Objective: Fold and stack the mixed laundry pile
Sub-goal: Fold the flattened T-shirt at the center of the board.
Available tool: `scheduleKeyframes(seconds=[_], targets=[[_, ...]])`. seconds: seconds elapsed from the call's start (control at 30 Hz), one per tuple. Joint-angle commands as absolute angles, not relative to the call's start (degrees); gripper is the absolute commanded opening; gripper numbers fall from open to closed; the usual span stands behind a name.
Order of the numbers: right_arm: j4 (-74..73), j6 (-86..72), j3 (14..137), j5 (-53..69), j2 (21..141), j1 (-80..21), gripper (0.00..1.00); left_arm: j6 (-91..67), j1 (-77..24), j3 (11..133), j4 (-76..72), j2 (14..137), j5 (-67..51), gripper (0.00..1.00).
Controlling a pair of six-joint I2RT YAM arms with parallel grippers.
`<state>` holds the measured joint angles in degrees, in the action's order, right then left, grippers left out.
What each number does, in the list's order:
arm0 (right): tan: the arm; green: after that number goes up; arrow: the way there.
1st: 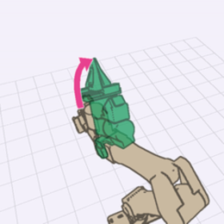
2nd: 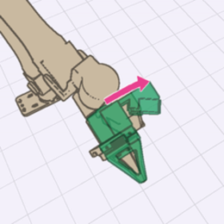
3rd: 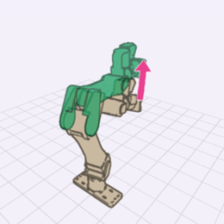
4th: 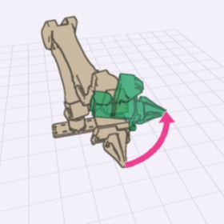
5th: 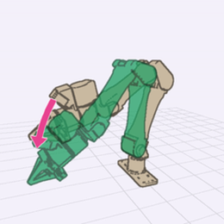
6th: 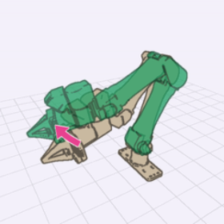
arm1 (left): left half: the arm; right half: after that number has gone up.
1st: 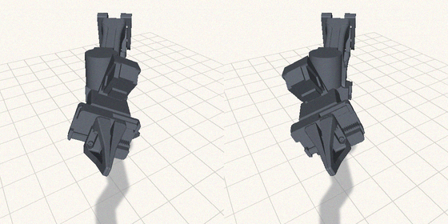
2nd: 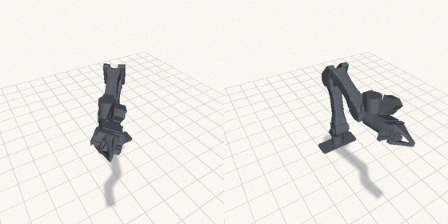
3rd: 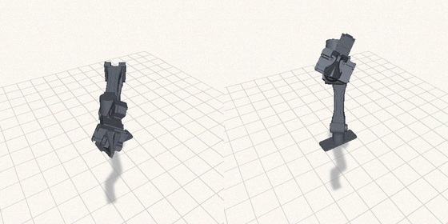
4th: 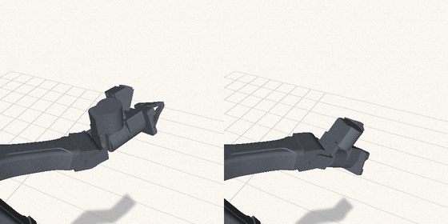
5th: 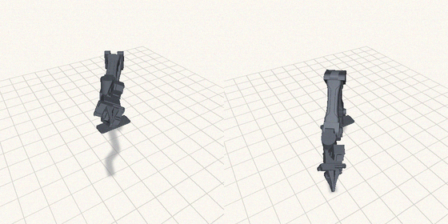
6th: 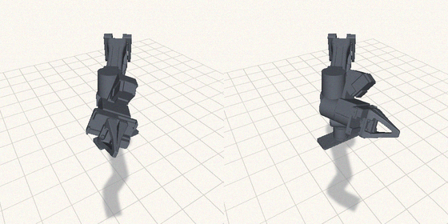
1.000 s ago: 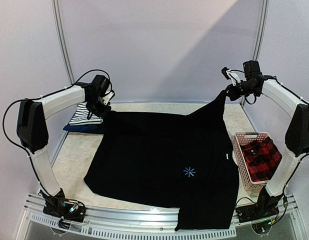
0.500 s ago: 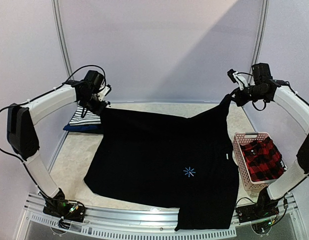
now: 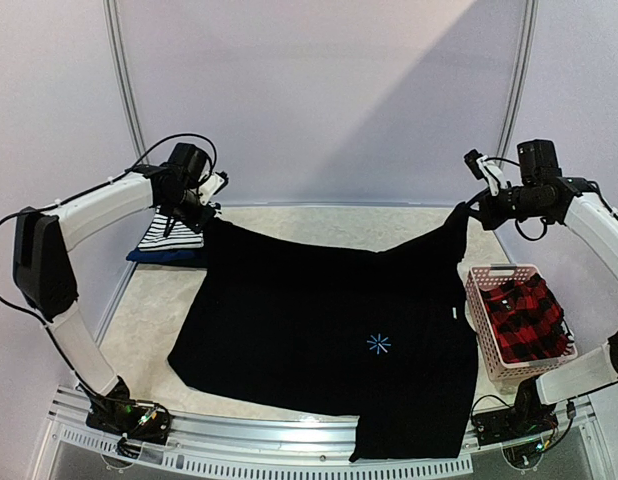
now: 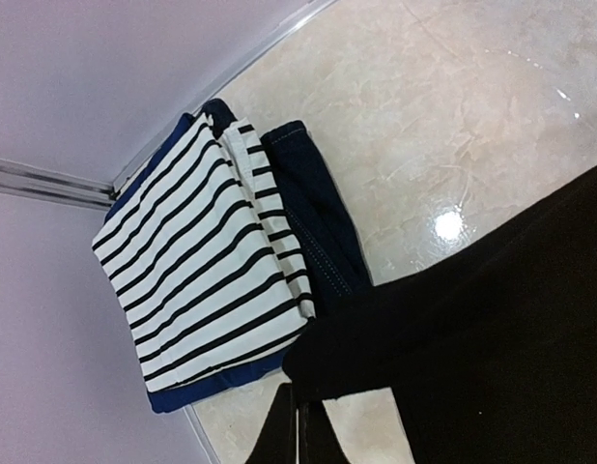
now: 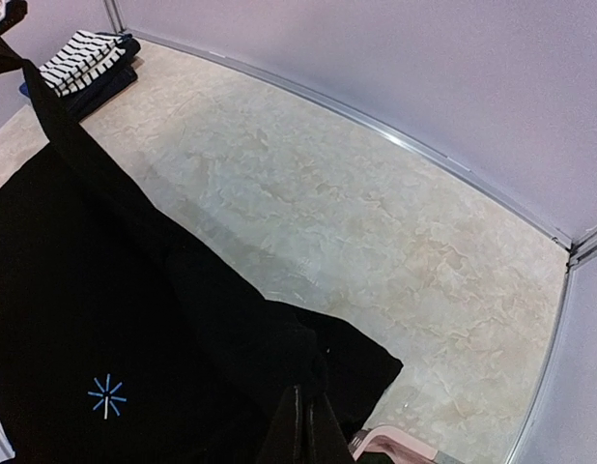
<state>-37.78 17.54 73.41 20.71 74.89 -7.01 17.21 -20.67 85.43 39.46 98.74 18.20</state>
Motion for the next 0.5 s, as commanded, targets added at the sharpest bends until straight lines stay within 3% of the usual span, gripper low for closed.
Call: scheduleKeyframes(seconds=[0.0,0.23,0.47], targets=[[-38.2,16.8,70.6,23.0,73.8,-7.3,0.0,21.5,-20.1,85.7,38.1,102.8,16.8,0.0],[-37.5,18.4,67.9,25.7,74.5,-7.4,0.0,27.5,-20.2,84.7,38.2,106.5,18.6,0.0],[-42.1,24.6,65.7,31.9,74.6,-8.2,0.0,32.8,-20.3,79.3,34.4,102.7,19.0,0.0]])
